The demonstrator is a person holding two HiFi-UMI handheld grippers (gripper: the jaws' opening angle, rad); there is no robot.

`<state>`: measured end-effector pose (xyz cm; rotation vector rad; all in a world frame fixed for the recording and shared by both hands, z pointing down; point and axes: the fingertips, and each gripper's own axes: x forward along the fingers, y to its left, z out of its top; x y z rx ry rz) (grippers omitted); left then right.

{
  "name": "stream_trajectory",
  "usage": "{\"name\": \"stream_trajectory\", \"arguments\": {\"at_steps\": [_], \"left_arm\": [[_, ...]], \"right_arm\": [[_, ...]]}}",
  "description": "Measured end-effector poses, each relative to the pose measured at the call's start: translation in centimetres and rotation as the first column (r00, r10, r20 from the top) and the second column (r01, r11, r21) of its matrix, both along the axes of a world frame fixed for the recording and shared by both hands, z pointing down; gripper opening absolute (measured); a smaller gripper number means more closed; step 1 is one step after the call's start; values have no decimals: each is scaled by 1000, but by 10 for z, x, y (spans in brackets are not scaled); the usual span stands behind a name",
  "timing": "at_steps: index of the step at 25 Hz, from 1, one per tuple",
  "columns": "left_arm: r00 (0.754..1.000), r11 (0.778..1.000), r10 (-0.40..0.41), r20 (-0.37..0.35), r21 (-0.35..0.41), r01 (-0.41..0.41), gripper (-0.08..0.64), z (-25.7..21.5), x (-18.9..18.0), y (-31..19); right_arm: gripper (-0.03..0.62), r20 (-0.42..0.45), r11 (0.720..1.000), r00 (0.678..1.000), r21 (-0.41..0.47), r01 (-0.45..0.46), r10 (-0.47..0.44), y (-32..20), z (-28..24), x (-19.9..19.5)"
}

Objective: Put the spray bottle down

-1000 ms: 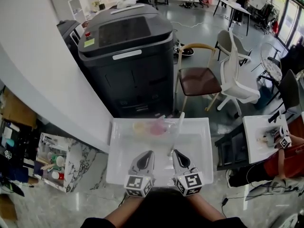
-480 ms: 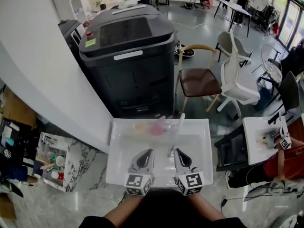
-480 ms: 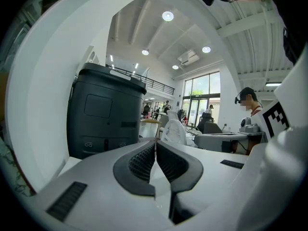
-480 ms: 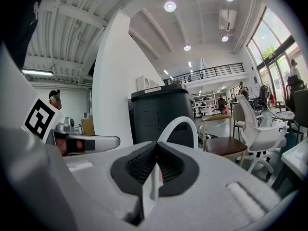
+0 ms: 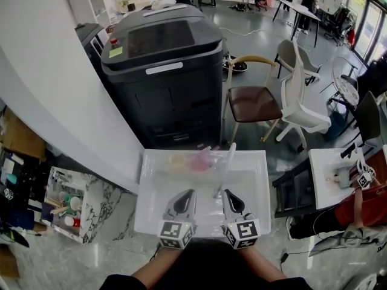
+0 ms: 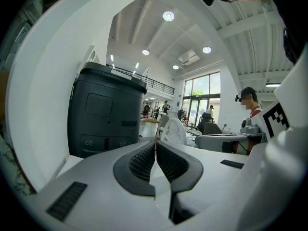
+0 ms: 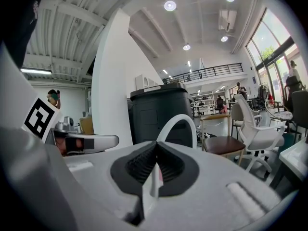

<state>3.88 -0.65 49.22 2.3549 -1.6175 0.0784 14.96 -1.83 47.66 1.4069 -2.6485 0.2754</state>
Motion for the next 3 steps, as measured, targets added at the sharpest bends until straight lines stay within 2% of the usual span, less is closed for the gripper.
{"name": "stream_trajectory", "arguments": {"at_steps": [3], "left_arm": [[1000, 1000, -2, -2, -4, 2, 26, 1, -1, 2]], "right_arm": [[-3, 2, 1000, 1000, -4, -6, 6, 2, 1, 1]]}}
